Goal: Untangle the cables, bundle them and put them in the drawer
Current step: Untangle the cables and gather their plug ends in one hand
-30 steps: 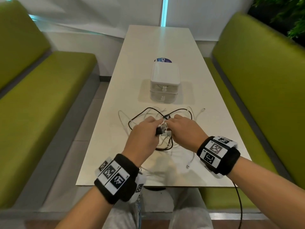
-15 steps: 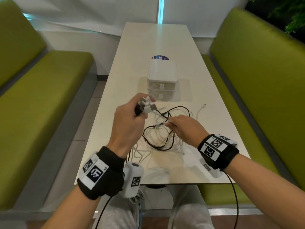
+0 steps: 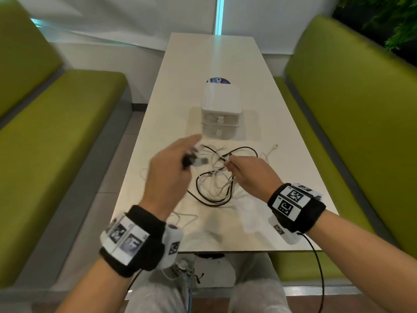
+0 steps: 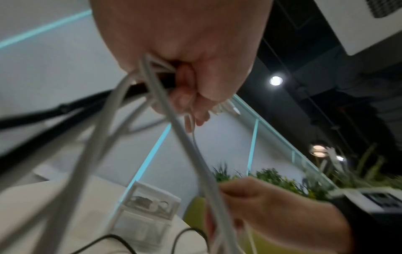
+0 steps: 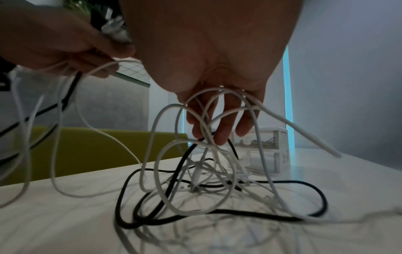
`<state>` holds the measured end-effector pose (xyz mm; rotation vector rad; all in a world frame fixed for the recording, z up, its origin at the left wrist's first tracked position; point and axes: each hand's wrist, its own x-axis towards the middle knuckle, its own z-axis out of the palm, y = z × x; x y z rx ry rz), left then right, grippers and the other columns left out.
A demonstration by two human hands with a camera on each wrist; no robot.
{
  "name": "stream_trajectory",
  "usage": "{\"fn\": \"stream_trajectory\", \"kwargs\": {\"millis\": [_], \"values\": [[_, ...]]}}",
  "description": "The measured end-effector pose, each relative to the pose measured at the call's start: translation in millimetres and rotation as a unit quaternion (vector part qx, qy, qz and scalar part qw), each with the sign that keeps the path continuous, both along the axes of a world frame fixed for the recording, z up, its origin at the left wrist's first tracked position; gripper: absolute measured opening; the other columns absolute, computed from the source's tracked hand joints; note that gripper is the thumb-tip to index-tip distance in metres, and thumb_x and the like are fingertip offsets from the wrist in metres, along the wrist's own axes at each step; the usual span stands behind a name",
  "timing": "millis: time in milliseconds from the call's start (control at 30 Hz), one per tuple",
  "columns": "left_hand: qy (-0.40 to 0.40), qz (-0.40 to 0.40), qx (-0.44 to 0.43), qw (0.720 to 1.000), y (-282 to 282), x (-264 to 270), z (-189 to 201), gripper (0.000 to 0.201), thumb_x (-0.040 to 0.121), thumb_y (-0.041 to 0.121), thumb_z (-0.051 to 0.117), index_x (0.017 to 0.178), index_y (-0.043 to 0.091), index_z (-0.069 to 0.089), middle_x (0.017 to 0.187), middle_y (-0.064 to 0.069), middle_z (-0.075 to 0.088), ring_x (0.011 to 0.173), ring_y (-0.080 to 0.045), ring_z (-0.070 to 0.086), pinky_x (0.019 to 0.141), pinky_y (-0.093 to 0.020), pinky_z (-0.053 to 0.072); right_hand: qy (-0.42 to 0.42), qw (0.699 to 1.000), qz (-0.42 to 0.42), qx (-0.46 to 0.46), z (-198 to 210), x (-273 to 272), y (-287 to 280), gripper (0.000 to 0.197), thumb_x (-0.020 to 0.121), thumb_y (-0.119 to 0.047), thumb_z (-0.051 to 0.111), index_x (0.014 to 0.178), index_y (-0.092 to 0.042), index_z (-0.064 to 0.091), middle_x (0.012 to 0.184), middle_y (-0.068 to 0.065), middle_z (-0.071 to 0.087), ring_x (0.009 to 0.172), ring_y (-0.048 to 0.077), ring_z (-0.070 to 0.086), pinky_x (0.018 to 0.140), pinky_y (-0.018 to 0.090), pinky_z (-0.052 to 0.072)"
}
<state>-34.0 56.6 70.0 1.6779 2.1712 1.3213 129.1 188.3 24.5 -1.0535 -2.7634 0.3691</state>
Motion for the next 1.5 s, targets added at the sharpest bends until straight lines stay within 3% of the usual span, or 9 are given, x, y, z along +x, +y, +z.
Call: {"fn": "stream_trajectory", "kwargs": {"millis": [167, 300, 433, 667, 800, 1000, 1200, 1300, 1500], "values": [[0.1, -0.068, -0.099, 0.988, 21, 30, -17, 0.046, 0.084, 0.001, 0.058, 0.124, 0.021, 0.064, 0.112, 0.0, 0.065, 0.097, -0.026, 0.064, 0.083, -0.043, 0.052, -0.028, 0.999, 0.016, 0.019, 10, -8, -10, 0.019, 0.093, -0.018, 0.042, 0.102, -0.014, 0.058, 0.095, 0.006, 0.066, 0.089, 0.029, 0.059, 0.069, 0.04, 0.048], [0.127, -0.04, -0.145, 0.98, 28, 25, -19, 0.02, 0.088, 0.008, 0.057, 0.094, 0.021, 0.071, 0.088, 0.002, 0.056, 0.077, -0.024, 0.057, 0.062, -0.032, 0.038, -0.059, 0.997, 0.026, 0.036, 7, -9, -16, 0.017, 0.093, -0.016, 0.045, 0.102, -0.015, 0.058, 0.095, 0.007, 0.065, 0.087, 0.031, 0.06, 0.062, 0.036, 0.043], [0.143, -0.025, -0.166, 0.975, 27, 15, -17, 0.015, 0.087, 0.007, 0.057, 0.082, 0.017, 0.066, 0.08, 0.005, 0.046, 0.074, -0.027, 0.056, 0.061, -0.03, 0.03, -0.048, 0.997, 0.047, 0.045, 2, -14, -19, 0.025, 0.099, -0.033, 0.041, 0.103, -0.015, 0.059, 0.097, 0.003, 0.065, 0.086, 0.029, 0.06, 0.062, 0.037, 0.045], [0.13, 0.0, -0.042, 0.991, 10, 3, -8, 0.019, 0.084, 0.002, 0.063, 0.096, 0.014, 0.07, 0.092, 0.001, 0.06, 0.073, -0.024, 0.059, 0.064, -0.036, 0.048, -0.01, 0.996, 0.047, 0.077, 5, -21, -16, 0.031, 0.101, -0.04, 0.037, 0.091, -0.017, 0.055, 0.089, -0.001, 0.061, 0.089, 0.02, 0.053, 0.057, 0.03, 0.032], [0.088, 0.066, 0.082, 0.991, 2, -19, 19, 0.021, 0.083, -0.004, 0.06, 0.096, 0.008, 0.072, 0.095, -0.003, 0.065, 0.078, -0.013, 0.057, 0.069, -0.018, 0.041, -0.067, 0.996, -0.003, 0.052, -7, -7, -4, 0.033, 0.101, -0.043, 0.036, 0.101, -0.017, 0.057, 0.085, 0.007, 0.06, 0.085, 0.029, 0.059, 0.06, 0.036, 0.043], [0.097, 0.019, 0.046, 0.994, 0, -35, 26, 0.024, 0.08, -0.005, 0.063, 0.092, 0.011, 0.076, 0.092, 0.001, 0.068, 0.077, -0.017, 0.062, 0.069, -0.035, 0.053, 0.019, 0.999, -0.023, 0.027, -4, -5, 2, 0.028, 0.099, -0.041, 0.042, 0.096, -0.018, 0.059, 0.083, 0.003, 0.065, 0.082, 0.026, 0.059, 0.067, 0.039, 0.046], [0.061, -0.078, -0.043, 0.994, -9, -20, 4, 0.021, 0.077, -0.002, 0.07, 0.088, 0.013, 0.076, 0.086, 0.008, 0.067, 0.075, -0.014, 0.062, 0.069, -0.026, 0.049, 0.189, 0.96, 0.073, -0.195, 27, -13, -30, 0.008, 0.09, -0.028, 0.058, 0.094, -0.03, 0.065, 0.08, -0.01, 0.069, 0.073, 0.011, 0.062, 0.07, 0.025, 0.05], [0.048, -0.095, -0.078, 0.991, -13, -21, -3, 0.018, 0.078, 0.0, 0.071, 0.086, 0.015, 0.076, 0.085, 0.011, 0.067, 0.074, -0.012, 0.061, 0.066, -0.023, 0.045, 0.201, 0.942, 0.108, -0.245, 33, -14, -45, 0.023, 0.084, -0.015, 0.061, 0.091, -0.037, 0.064, 0.078, -0.004, 0.07, 0.068, 0.016, 0.063, 0.066, 0.025, 0.05], [0.041, -0.093, -0.112, 0.989, -25, -25, -16, 0.011, 0.079, 0.009, 0.075, 0.081, 0.02, 0.075, 0.079, 0.01, 0.07, 0.071, -0.011, 0.063, 0.065, -0.038, 0.052, 0.168, 0.91, 0.1, -0.365, 29, -13, -48, 0.007, 0.087, -0.016, 0.069, 0.093, -0.017, 0.072, 0.074, 0.008, 0.074, 0.061, 0.024, 0.066, 0.066, 0.037, 0.055]]}}
